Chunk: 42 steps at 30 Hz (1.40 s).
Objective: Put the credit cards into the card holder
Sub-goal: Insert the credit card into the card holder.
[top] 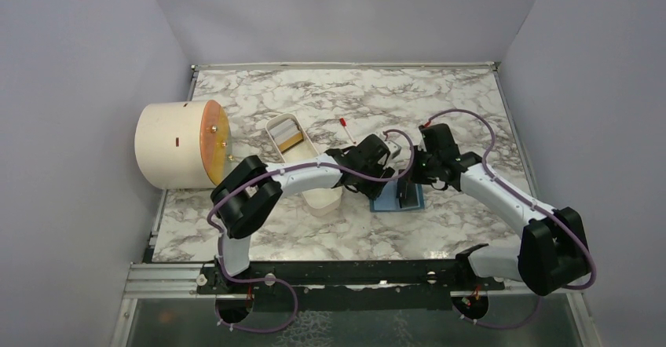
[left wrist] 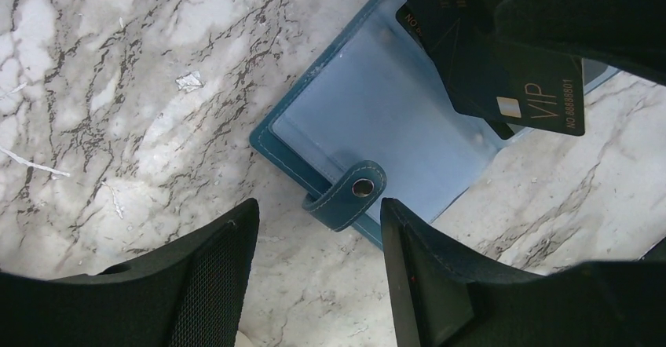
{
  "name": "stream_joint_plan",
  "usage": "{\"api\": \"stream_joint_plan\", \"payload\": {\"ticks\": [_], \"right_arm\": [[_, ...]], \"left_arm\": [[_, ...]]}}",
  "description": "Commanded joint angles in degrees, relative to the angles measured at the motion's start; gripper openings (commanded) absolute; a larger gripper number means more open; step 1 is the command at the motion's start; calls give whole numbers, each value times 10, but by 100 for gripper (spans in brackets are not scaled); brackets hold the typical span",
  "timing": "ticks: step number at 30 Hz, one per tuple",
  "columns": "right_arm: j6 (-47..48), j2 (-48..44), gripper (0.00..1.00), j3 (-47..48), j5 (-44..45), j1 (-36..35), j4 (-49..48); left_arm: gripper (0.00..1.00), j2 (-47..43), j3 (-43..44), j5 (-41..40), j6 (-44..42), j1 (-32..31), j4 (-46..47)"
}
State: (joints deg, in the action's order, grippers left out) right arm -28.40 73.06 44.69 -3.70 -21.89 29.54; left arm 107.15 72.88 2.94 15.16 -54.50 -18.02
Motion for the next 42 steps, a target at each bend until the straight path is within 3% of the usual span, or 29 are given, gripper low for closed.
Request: {"api": "stream_joint_plan", "payload": {"ticks": [1, 7, 12, 23, 28, 36, 42], "right_arm": [[-2, -6, 1, -18, -31, 12, -37], [-11, 6, 1, -55, -71, 33, -83], [-19, -9, 1, -70, -105, 43, -109], [-30, -44, 1, -107, -162, 72, -140], [-51, -42, 1, -131, -180, 74, -169], [-56, -41, 1, -151, -174, 88, -151], [-68, -44, 1, -165, -229, 102, -166]], "left_arm": [[60, 17, 7, -10, 10, -3, 16], [60, 43, 10, -5, 15, -6, 34], [54, 51, 21, -32, -2, -5, 21], [13, 59, 21, -45, 11, -5, 13], [1, 63, 21, -43, 19, -4, 13], [0, 41, -13, -50, 52, 17, 35], [0, 33, -31, -50, 66, 32, 44]]}}
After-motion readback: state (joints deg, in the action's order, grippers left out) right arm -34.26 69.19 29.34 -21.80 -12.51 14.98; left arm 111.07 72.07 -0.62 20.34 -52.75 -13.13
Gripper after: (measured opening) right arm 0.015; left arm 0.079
